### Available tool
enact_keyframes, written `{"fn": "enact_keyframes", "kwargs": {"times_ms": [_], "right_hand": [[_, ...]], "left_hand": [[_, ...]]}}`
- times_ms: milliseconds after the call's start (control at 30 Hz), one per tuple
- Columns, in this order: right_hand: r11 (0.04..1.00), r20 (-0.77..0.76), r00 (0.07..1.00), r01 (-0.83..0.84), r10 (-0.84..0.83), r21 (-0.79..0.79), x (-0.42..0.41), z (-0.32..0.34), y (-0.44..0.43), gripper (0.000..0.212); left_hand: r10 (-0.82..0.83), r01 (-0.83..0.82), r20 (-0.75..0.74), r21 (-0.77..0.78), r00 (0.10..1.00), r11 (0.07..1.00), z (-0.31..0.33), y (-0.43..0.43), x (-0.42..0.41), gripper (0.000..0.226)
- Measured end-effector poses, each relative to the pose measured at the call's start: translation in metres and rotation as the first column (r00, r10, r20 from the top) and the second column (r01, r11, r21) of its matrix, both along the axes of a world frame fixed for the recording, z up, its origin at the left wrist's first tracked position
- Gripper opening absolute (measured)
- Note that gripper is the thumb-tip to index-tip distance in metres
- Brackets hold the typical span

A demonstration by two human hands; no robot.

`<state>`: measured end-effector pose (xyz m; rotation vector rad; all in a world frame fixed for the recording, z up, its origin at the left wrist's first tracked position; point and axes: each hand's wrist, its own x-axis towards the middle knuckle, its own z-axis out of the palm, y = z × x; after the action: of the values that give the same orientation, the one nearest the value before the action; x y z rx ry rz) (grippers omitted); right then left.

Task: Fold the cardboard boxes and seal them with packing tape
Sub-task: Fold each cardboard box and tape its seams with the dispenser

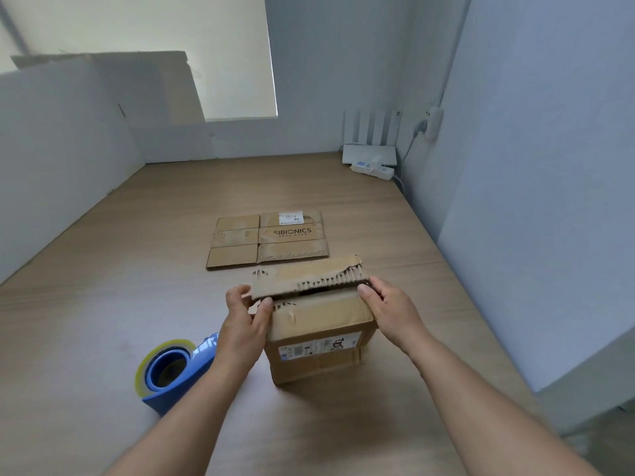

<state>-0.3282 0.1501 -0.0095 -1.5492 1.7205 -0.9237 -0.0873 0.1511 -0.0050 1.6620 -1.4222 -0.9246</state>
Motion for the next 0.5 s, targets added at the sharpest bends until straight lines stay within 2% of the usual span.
{"fn": "enact_keyframes", "kwargs": {"times_ms": [67,100,200,300,367,433,500], "right_hand": [[0.998,0.048,0.998,0.05,-0.048,-0.046,0.002,-0.001,-0.001,0.038],[0.995,0.064,0.995,0.079,-0.075,-0.053,0.003,-0.001,-0.002,0.04],[0.998,0.174,0.983,0.064,-0.066,0.015,0.002,0.001,-0.003,0.046],[0.99,0.349,0.936,-0.011,-0.04,0.144,-0.001,0.014,-0.008,0.067],[0.979,0.315,0.945,0.027,-0.091,0.202,-0.002,0.019,-0.014,0.067],[0.982,0.182,0.979,0.062,-0.095,0.181,-0.001,0.02,-0.018,0.052],[0.988,0.102,0.992,0.053,-0.068,0.146,0.001,0.02,-0.018,0.043]], "left_hand": [[0.003,-0.004,-0.059,-0.015,0.998,1.0,0.002,-0.001,0.001,0.068],[-0.008,0.007,-0.059,-0.013,0.998,1.0,0.003,-0.001,0.001,0.072],[-0.063,0.063,-0.067,-0.005,0.996,0.998,0.005,-0.003,0.007,0.073],[-0.147,0.147,-0.039,-0.021,0.988,0.989,0.008,-0.006,0.01,0.065],[-0.2,0.199,-0.01,-0.048,0.98,0.979,0.009,-0.006,0.009,0.057],[-0.253,0.253,0.004,-0.056,0.967,0.966,0.008,-0.003,0.01,0.051],[-0.272,0.27,-0.062,-0.035,0.96,0.962,0.008,-0.002,0.015,0.046]]}}
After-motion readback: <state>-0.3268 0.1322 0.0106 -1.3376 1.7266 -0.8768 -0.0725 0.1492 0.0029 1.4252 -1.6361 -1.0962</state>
